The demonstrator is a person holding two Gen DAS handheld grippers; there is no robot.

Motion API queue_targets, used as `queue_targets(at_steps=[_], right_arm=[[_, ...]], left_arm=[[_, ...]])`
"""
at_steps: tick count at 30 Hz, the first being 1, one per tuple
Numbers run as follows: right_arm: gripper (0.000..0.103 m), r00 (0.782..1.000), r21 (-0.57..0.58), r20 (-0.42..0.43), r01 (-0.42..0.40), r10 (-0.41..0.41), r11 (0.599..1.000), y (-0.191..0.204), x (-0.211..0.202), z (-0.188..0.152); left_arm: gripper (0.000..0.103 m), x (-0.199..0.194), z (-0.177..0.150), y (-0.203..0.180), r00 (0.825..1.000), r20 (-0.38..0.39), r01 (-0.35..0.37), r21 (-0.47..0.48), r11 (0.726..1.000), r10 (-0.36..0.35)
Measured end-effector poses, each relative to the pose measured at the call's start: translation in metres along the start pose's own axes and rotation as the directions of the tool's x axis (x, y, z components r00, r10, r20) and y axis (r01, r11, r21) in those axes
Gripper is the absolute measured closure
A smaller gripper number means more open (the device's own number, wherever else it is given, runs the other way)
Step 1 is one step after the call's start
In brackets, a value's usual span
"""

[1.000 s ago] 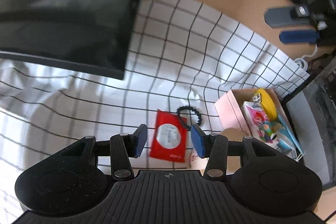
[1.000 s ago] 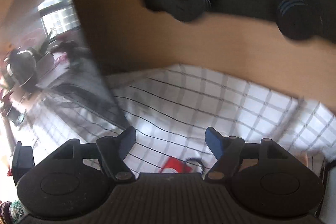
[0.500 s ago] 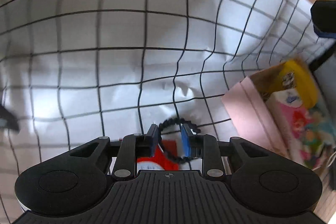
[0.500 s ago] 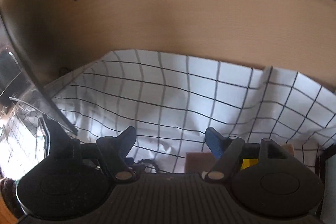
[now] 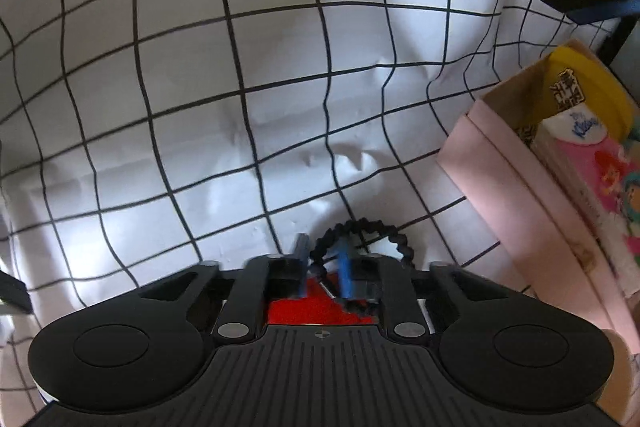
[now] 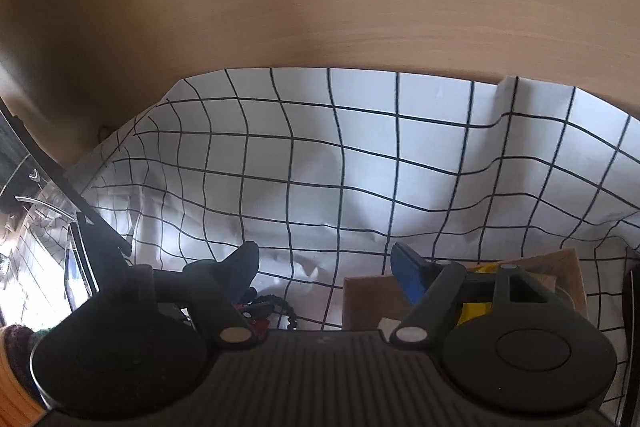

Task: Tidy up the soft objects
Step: 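Grasp the black bead bracelet with the left tool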

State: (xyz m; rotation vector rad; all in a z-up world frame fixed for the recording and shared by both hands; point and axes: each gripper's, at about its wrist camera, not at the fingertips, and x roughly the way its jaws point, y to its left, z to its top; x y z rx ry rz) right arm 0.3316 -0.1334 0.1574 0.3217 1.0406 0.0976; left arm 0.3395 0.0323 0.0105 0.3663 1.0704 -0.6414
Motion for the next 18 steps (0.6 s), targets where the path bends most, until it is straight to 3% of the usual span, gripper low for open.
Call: queue_targets(at_steps=[5, 9, 13, 18], right_arm=[[0.03, 1.0, 0.043, -0.001, 0.009, -0.009, 0.999, -0.008, -0.007, 0.0], [0.03, 1.0, 0.084, -0.01, 0.011, -0.011, 0.996, -0.008, -0.012, 0.003], [0.03, 0.999, 0.114, -0.041, -0.018, 0.023, 0.993, 0.004, -0.018, 0.004], [0.03, 0.987, 0.099, -0.155, -0.037, 0.052, 0.994, 0.045, -0.01, -0.001]], left_arm=[[0.094, -0.012, -0.004, 0.012, 0.999, 0.045, 0.034, -0.097, 0.995, -0.029], [0.094, -0.046, -0.008, 0.022, 0.992, 0.119, 0.048, -0.122, 0.991, -0.033], [0.094, -0.091, -0.02, 0.032, 0.978, 0.206, 0.055, -0.158, 0.986, -0.022], [0.094, -0.145, -0.058, 0.065, 0.953, 0.303, 0.05, -0.234, 0.971, 0.024]])
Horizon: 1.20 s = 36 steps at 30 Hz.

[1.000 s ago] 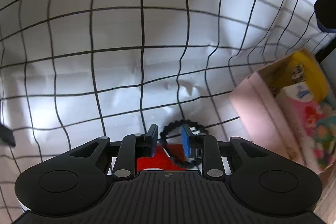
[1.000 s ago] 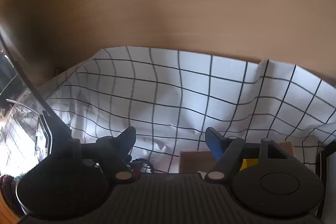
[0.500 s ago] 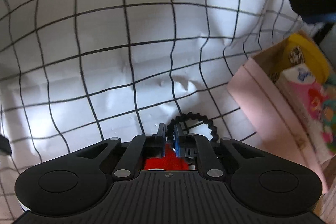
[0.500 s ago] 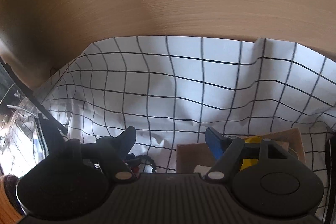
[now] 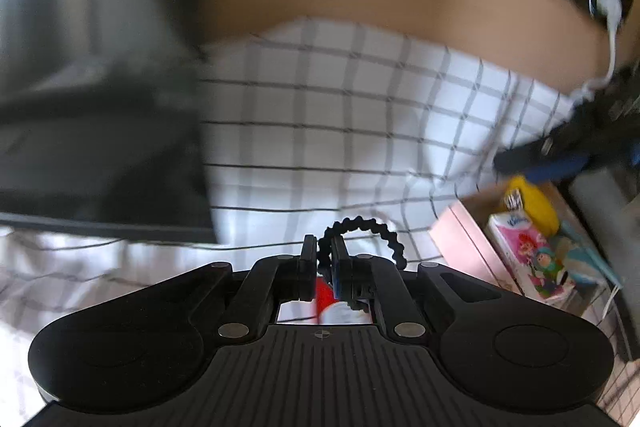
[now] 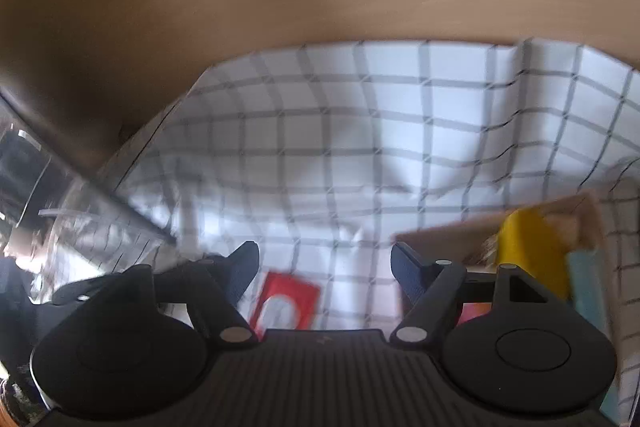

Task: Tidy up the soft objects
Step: 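Grasp the black bead bracelet with the left tool, then grasp the red packet with the right tool while the left holds the bracelet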

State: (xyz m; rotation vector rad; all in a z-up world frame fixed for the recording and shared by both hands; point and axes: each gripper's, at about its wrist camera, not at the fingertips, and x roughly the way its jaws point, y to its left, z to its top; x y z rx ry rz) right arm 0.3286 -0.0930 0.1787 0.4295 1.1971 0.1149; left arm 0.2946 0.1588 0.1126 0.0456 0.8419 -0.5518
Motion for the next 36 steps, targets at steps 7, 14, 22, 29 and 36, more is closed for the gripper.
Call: queue_targets(at_steps=[7, 14, 22, 29, 36], right_arm=[[0.03, 0.979, -0.014, -0.193, 0.07, -0.072, 0.997, 0.072, 0.063, -0.007], [0.03, 0.888, -0.089, -0.378, 0.247, -0.262, 0.965, 0.098, 0.147, -0.015], [0.03, 0.819, -0.041, -0.478, 0.339, -0.316, 0.94, 0.079, 0.197, -0.015], [0.025, 0.813, -0.074, -0.467, 0.356, -0.348, 0.932, 0.084, 0.205, -0.018], [0.036, 0.843, -0.253, -0.411, 0.262, -0.349, 0.931, 0.121, 0.196, -0.041]], left_arm=[[0.094, -0.073, -0.044, 0.086, 0.983, 0.139, -0.098, -0.182, 0.978, 0.124], [0.094, -0.098, -0.102, 0.146, 0.972, 0.139, -0.126, -0.366, 0.922, 0.188], [0.094, -0.087, -0.14, 0.171, 0.976, 0.119, -0.107, -0.466, 0.878, 0.182], [0.094, -0.079, -0.142, 0.167, 0.979, 0.143, -0.064, -0.452, 0.89, 0.144], [0.094, -0.068, -0.138, 0.168, 0.985, 0.127, -0.046, -0.452, 0.891, 0.115]])
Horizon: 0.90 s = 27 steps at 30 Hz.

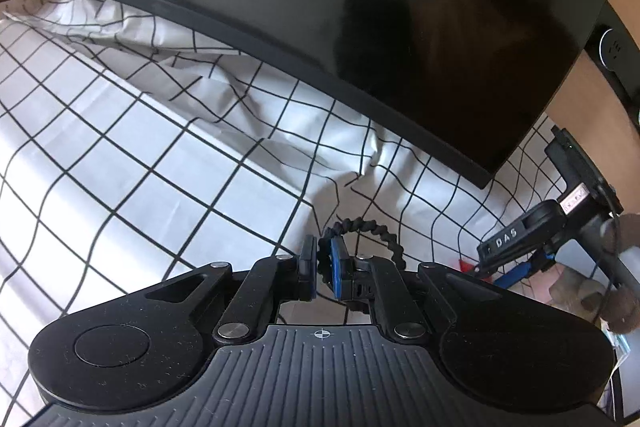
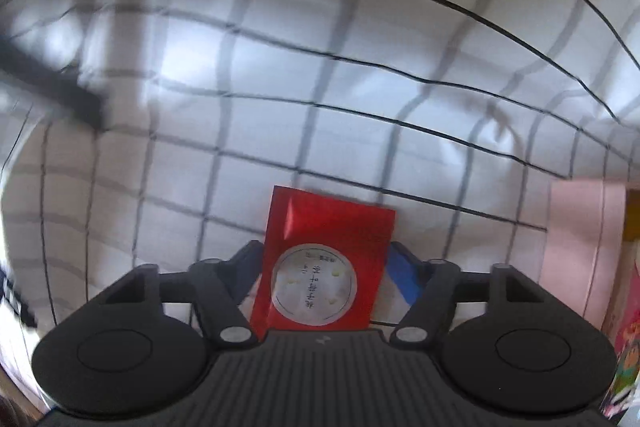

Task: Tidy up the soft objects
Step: 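Grasp the red packet with the right tool while the left holds the bracelet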

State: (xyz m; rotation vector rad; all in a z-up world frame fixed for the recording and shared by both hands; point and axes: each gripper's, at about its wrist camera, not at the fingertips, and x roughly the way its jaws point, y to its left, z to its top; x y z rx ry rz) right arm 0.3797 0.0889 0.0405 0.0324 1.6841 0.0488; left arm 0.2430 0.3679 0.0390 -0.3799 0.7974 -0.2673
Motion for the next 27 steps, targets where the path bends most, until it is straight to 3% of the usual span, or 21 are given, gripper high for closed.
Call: queue_targets(at_steps=[4, 7, 19, 24, 27], right_arm=[[0.047, 0.999, -0.098, 0.038, 0.018, -0.014, 0.995, 0.019, -0.008, -0.013], [0.047, 0.996, -0.178, 0.08, 0.046, -0.032, 0.983, 0.033, -0.017, -0.022], [0.047, 0.988, -0.186, 0.131, -0.054, 0.079, 0.981, 0.029, -0.079, -0.058], [0.047, 0.956, -0.227, 0.22, -0.142, 0.193, 0.963, 0.008, -0.133, -0.079], [0.047, 0.925, -0.25, 0.285, -0.182, 0.253, 0.951, -0.002, -0.169, -0.095]], left_arm=[[0.094, 0.001, 0.0, -0.002, 1.0, -0.007, 0.01, -0.002, 1.0, -0.01], [0.094, 0.0, -0.001, -0.002, 1.0, -0.008, 0.009, -0.005, 1.0, -0.009], [0.094, -0.025, -0.003, -0.01, 1.0, -0.008, -0.003, -0.001, 1.0, 0.003], [0.094, -0.059, 0.005, -0.038, 0.999, 0.033, -0.013, 0.056, 0.998, 0.011], [0.094, -0.081, 0.008, -0.061, 0.998, 0.055, -0.018, 0.098, 0.995, 0.013]])
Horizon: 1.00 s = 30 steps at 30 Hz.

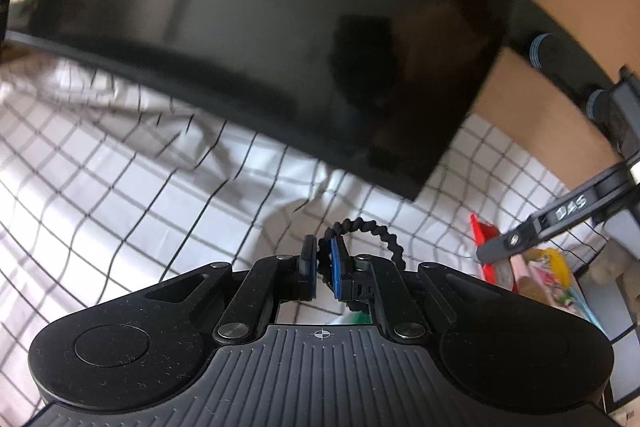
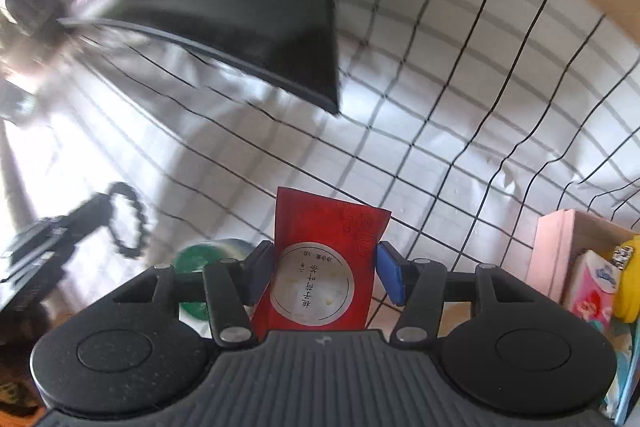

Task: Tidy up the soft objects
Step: 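Carry the bracelet with the left tool while the right carries the red packet to the box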

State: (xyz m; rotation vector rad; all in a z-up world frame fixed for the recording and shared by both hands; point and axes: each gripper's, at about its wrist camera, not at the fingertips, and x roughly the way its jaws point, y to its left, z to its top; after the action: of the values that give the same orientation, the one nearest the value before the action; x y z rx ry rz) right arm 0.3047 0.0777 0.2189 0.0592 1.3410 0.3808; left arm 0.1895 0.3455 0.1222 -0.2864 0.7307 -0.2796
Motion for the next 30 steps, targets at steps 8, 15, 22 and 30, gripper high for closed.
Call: queue_targets(at_steps=[8, 15, 22, 30], right_arm=[[0.047, 0.986, -0.018, 0.158, -0.044, 0.047, 0.999, -0.037, -0.07, -0.049], [0.046, 0.966, 0.04, 0.258, 0.011, -0.021, 0.999, -0.098, -0.1, -0.098], [0.046, 0.927, 0.197, 0.338, 0.098, -0.161, 0.975, -0.182, -0.114, -0.137], [0.045, 0.884, 0.33, 0.374, 0.157, -0.282, 0.931, -0.246, -0.086, -0.172]], left_arm=[[0.093, -0.022, 0.006, -0.074, 0.998, -0.016, 0.054, 0.109, 0.993, -0.052], [0.093, 0.006, -0.001, -0.157, 0.985, -0.108, 0.153, 0.205, 0.967, -0.133], [0.093, 0.06, -0.02, -0.24, 0.948, -0.236, 0.271, 0.245, 0.931, -0.214], [0.093, 0.129, -0.018, -0.302, 0.905, -0.337, 0.341, 0.213, 0.916, -0.259]])
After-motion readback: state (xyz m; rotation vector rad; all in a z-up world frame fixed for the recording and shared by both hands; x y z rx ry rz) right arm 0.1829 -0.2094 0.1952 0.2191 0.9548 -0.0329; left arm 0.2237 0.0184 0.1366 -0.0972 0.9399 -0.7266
